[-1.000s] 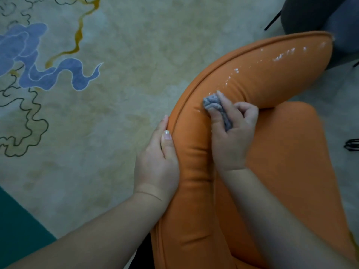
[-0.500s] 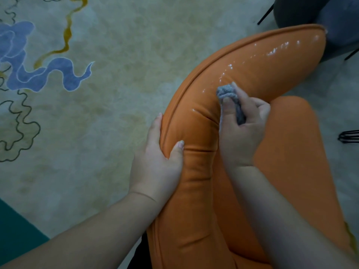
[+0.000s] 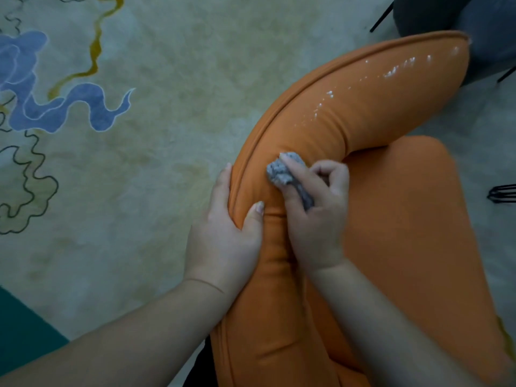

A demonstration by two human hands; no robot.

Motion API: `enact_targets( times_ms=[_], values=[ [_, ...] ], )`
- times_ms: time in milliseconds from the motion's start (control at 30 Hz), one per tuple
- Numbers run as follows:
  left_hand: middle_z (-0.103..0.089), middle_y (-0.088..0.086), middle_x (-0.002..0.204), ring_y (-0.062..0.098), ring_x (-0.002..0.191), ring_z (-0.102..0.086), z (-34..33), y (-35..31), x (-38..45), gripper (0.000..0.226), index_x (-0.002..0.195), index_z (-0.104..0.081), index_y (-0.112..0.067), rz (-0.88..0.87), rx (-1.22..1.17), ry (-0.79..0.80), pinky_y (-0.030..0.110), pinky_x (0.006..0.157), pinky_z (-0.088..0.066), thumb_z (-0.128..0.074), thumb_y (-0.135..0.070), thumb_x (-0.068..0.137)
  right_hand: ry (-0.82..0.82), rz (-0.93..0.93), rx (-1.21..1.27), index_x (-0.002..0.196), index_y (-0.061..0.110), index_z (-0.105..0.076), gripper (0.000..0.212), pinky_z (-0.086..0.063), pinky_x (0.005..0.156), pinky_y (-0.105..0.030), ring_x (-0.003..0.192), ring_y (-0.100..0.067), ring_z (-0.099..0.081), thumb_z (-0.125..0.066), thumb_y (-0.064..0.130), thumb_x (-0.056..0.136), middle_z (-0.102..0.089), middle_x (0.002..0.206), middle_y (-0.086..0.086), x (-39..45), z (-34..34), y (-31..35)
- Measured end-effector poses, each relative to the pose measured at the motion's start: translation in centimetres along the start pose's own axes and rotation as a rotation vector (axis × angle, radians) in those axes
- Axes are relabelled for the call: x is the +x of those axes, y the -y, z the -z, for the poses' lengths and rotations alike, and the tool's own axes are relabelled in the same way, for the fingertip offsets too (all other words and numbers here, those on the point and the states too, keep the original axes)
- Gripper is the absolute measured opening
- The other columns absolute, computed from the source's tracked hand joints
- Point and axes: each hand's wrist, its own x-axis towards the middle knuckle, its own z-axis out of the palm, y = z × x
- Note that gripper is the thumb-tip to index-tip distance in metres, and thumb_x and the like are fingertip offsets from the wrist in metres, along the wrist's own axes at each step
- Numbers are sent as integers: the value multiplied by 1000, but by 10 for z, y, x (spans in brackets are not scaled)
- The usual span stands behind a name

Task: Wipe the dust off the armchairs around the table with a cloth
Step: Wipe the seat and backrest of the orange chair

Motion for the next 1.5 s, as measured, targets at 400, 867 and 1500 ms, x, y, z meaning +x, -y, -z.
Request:
enact_targets(
  times_ms=[400,867,1500],
  values=[
    [-47,-8,143,17,123,-49,-4,5,0,68,146,-29,-39,-35,23,1,15,91,-30,-58,-48,85,-205,-387,142,117,22,-64,34,-39,84,-8,88,-5,-54,-66,18,84,-45,101,-6,-22,4,8],
    [-53,-5,138,19,121,-52,-4,3,1,71,145,-32,-40,-12,31,-6,17,91,-32,-51,-56,79,-160,-293,90,109,13,-71,30,-43,87,-15,87,-20,-54,-71,5,80,-42,97,-9,3,-8,-14],
    [-52,-3,139,20,122,-52,-2,1,0,68,147,-28,-38,3,47,16,21,91,-35,-55,-52,86,-217,-511,228,109,15,-68,29,-40,79,-3,84,3,-57,-72,5,82,-49,102,-9,-27,6,-3]
  ],
)
